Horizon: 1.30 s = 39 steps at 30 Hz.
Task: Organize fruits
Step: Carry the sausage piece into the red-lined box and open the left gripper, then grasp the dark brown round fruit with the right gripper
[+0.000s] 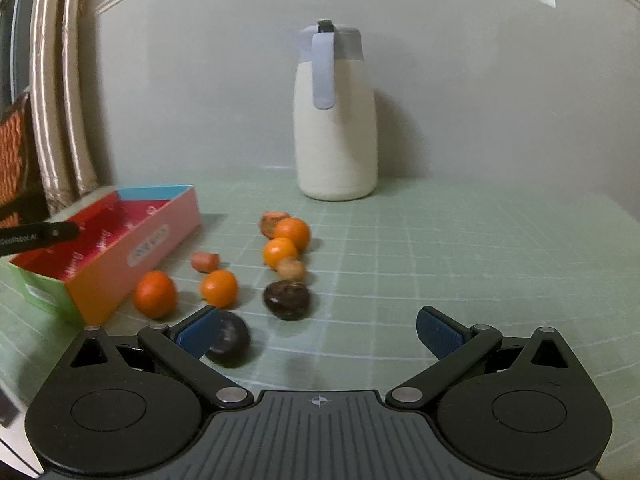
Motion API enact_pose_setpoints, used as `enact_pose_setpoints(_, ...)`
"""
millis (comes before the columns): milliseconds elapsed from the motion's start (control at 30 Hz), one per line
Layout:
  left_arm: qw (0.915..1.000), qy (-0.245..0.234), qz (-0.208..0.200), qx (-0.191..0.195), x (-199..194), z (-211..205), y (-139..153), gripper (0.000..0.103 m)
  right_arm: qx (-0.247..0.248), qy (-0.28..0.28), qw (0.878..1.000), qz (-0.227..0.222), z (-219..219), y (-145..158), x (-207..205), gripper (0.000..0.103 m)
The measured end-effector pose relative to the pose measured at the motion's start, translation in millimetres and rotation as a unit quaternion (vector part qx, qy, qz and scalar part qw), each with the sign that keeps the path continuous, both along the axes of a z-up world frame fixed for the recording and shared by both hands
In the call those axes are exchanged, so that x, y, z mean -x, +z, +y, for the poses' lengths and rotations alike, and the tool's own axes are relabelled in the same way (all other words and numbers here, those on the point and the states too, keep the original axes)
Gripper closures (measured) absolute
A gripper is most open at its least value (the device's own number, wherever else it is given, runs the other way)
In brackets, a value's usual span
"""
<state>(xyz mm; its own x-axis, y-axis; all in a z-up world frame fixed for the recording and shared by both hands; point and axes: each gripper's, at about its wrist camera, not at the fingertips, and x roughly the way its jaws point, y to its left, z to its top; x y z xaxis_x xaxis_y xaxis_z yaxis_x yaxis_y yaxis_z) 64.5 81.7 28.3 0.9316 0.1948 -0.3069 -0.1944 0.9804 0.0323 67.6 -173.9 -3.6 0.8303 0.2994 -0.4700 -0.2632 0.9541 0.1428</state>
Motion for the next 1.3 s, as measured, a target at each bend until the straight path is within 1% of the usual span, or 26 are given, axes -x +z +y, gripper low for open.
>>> enact_pose_setpoints(33,0.9999,-0.003,-0.011,-0.008,4,-2,1,0.006,-0.005,0.008,1.0,-0.005,1,1,1,0.0)
enact_pose_setpoints(100,0.9996,-0.013,-0.017,-0.018,8,-8,3,0.006,-0.003,0.019,1.0,-0.014,5,2,5,0.0)
enact_pose_setpoints(167,0.9994,-0.016,-0.024,-0.021,14,-10,3,0.006,-0.002,0.026,0.999,-0.019,9,3,7,0.0)
enact_pose_setpoints(200,0.9993,-0.018,-0.027,-0.019,16,-11,4,0.006,-0.014,0.031,0.999,-0.019,8,2,7,0.0)
enact_pose_setpoints(267,0.9988,-0.014,-0.044,-0.017,23,-10,6,0.006,-0.036,0.044,0.998,-0.008,8,0,3,0.0)
enact_pose_setpoints(300,0.9988,-0.01,-0.046,-0.014,26,-8,5,0.006,-0.049,0.042,0.998,-0.007,8,-3,2,0.0)
enact_pose_setpoints(333,0.999,-0.009,-0.043,-0.008,28,-7,5,0.006,-0.063,0.044,0.997,-0.004,8,-6,1,0.0)
enact_pose_setpoints(367,0.9993,-0.01,-0.036,0.0,30,-5,5,0.006,-0.067,0.048,0.997,0.015,11,-7,-3,0.0)
enact_pose_setpoints(400,0.9995,-0.007,-0.03,0.003,31,-3,4,0.006,-0.059,0.048,0.996,0.04,15,-8,-8,0.0)
enact_pose_setpoints(433,0.9997,-0.004,-0.025,0.003,31,-2,4,0.006,-0.048,0.044,0.997,0.044,18,-8,-9,0.0)
enact_pose_setpoints(533,0.9998,0.007,-0.011,0.015,37,6,5,0.006,0.016,0.033,0.999,0.01,33,-4,-5,0.0)
enact_pose_setpoints(567,0.9997,0.021,0.005,0.015,37,9,6,0.006,0.037,0.029,0.999,0.003,39,-5,-3,0.0)
enact_pose_setpoints(600,0.9988,0.035,0.03,0.015,34,11,5,0.006,0.049,0.033,0.998,0.003,43,-7,-2,0.0)
enact_pose_setpoints(667,0.9965,0.03,0.071,0.034,31,20,2,0.006,0.062,0.042,0.997,0.011,49,-12,-1,0.0)
enact_pose_setpoints(700,0.9958,0.028,0.076,0.043,32,23,1,0.006,0.07,0.044,0.997,0.01,52,-14,0,0.0)
enact_pose_setpoints(733,0.9958,0.027,0.076,0.043,34,25,0,0.006,0.071,0.046,0.996,0.007,53,-14,1,0.0)
enact_pose_setpoints(833,0.9971,0.017,0.071,0.024,40,22,-1,0.006,0.065,0.049,0.997,0.002,55,-14,0,0.0)
enact_pose_setpoints(867,0.9973,0.017,0.069,0.016,41,21,-2,0.006,0.064,0.048,0.997,0.003,57,-15,-1,0.004)
enact_pose_setpoints(900,0.9973,0.015,0.071,0.011,42,20,-3,0.006,0.063,0.05,0.997,0.005,58,-15,-2,0.024)
enact_pose_setpoints(967,0.9975,0.01,0.069,0.008,42,21,-3,0.006,0.069,0.048,0.996,0.015,61,-18,-5,0.047)
enact_pose_setpoints(1033,0.9978,0.01,0.064,0.012,43,23,-1,0.006,0.065,0.048,0.996,0.025,63,-20,-9,0.049)
enact_pose_setpoints(1100,0.9978,0.002,0.062,0.022,45,25,-1,0.006,0.065,0.047,0.997,0.021,66,-20,-9,0.05)
enact_pose_setpoints(1167,0.998,0.008,0.06,0.019,46,25,-1,0.006,0.072,0.044,0.996,0.023,70,-21,-11,0.05)
enact_pose_setpoints(1233,0.9981,0.008,0.059,0.014,47,26,-1,0.006,0.07,0.047,0.996,0.034,73,-24,-15,0.05)
enact_pose_setpoints(1267,0.9981,0.008,0.059,0.014,47,27,-1,0.006,0.064,0.05,0.996,0.042,73,-25,-17,0.065)
enact_pose_setpoints(1300,0.9981,0.008,0.059,0.014,48,28,-1,0.006,0.06,0.049,0.996,0.046,73,-26,-19,0.067)
